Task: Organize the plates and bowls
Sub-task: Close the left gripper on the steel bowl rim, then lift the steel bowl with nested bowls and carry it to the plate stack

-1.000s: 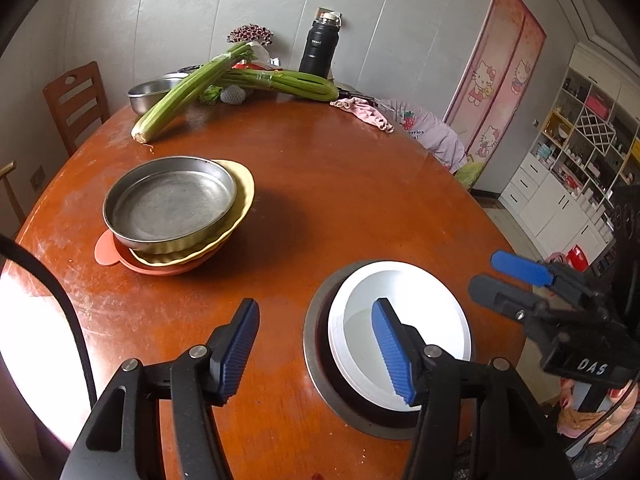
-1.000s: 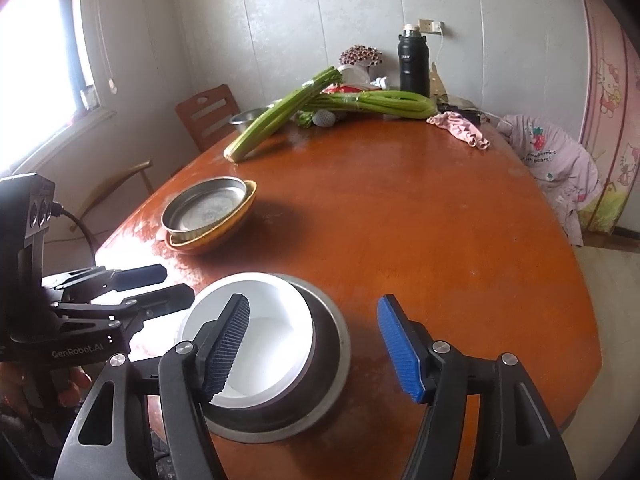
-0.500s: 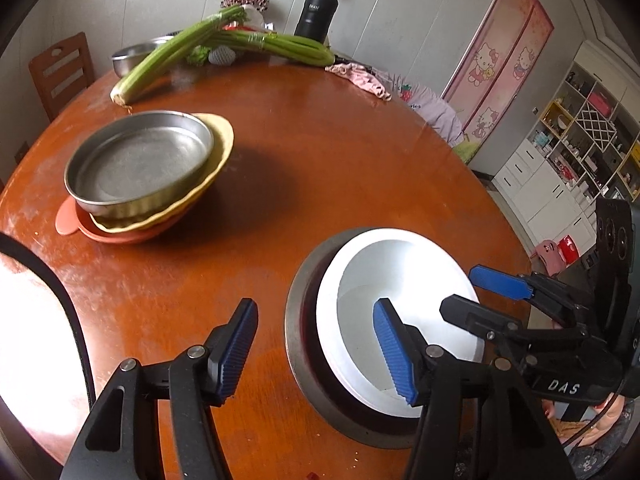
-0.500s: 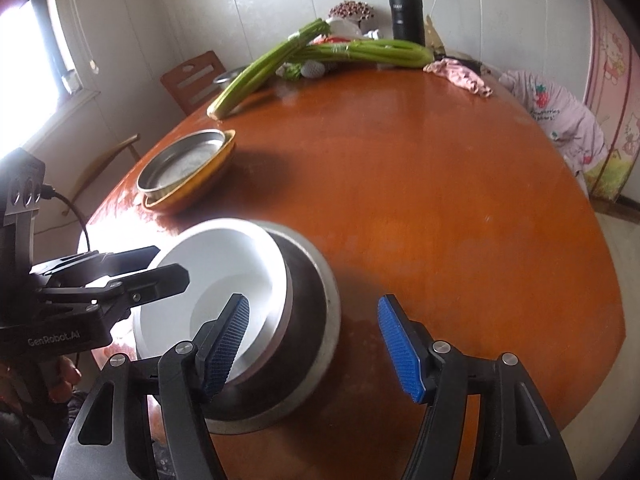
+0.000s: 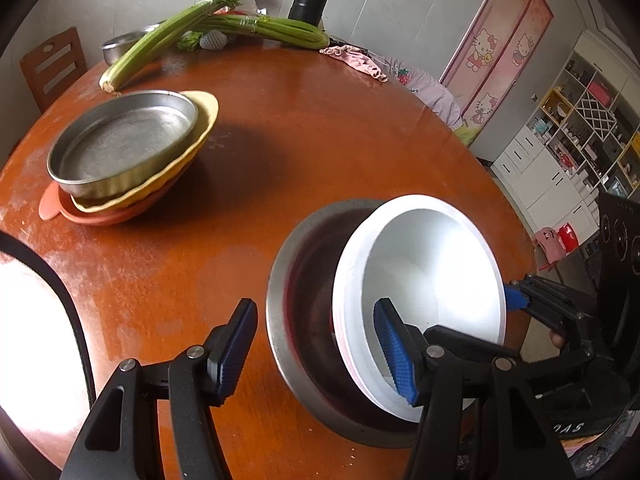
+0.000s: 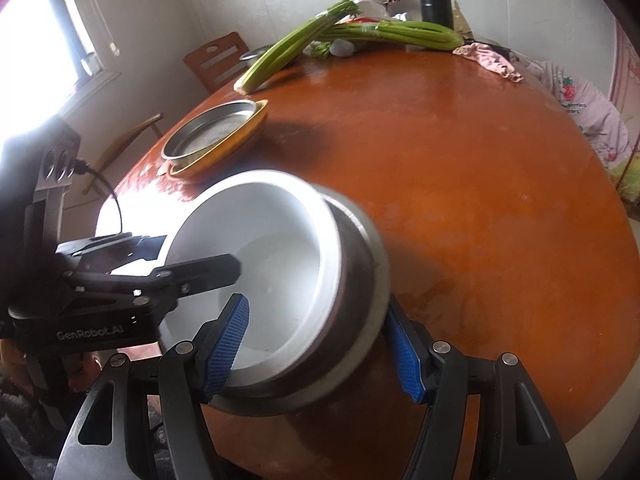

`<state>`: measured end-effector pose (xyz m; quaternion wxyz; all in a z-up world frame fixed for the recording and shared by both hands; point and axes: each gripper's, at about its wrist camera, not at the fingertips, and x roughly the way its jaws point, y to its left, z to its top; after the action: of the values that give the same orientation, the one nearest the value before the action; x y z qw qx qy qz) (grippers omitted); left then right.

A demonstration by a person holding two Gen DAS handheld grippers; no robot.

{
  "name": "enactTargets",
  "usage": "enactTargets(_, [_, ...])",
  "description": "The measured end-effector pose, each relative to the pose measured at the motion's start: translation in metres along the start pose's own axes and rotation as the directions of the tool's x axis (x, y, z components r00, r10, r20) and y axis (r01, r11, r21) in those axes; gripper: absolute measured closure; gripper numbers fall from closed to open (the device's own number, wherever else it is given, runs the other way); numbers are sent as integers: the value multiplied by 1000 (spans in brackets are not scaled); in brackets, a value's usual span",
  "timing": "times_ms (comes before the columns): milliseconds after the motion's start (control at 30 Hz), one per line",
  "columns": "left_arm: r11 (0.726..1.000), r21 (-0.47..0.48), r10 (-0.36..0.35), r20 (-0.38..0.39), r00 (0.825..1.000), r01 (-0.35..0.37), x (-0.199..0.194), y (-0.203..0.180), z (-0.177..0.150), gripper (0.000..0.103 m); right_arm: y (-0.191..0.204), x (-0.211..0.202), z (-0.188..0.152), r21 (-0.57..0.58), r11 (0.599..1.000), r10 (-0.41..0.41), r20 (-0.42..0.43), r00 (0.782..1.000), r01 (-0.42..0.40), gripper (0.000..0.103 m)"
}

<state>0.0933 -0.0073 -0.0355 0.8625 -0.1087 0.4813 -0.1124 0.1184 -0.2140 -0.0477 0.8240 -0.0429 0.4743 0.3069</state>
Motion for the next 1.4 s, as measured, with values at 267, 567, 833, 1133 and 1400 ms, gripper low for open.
enactTargets(267, [1000, 0, -20, -28, 999, 20, 8, -6, -3, 44, 4, -2, -2, -4, 1000, 28, 7, 1000, -28, 37])
enactTargets(567, [1000, 6, 2, -4, 1000, -2, 2, -8, 0, 44, 8, -6, 6, -1, 1000, 24, 42, 999, -24, 38])
enactTargets(833, [1000, -10, 5, 29, 1000, -4, -13, -1, 3, 45, 15, -8, 17, -9, 999, 43, 60, 997, -43, 38])
enactTargets(1133, [1000, -10, 24, 88, 996, -24, -37, 14, 22, 45, 34, -11, 41, -47, 997, 58, 95, 994, -54, 38])
enactTargets(1400, [999, -9, 35, 141, 989, -34, -61, 30, 47, 44, 53, -12, 69, -84, 995, 62, 133, 989, -51, 38])
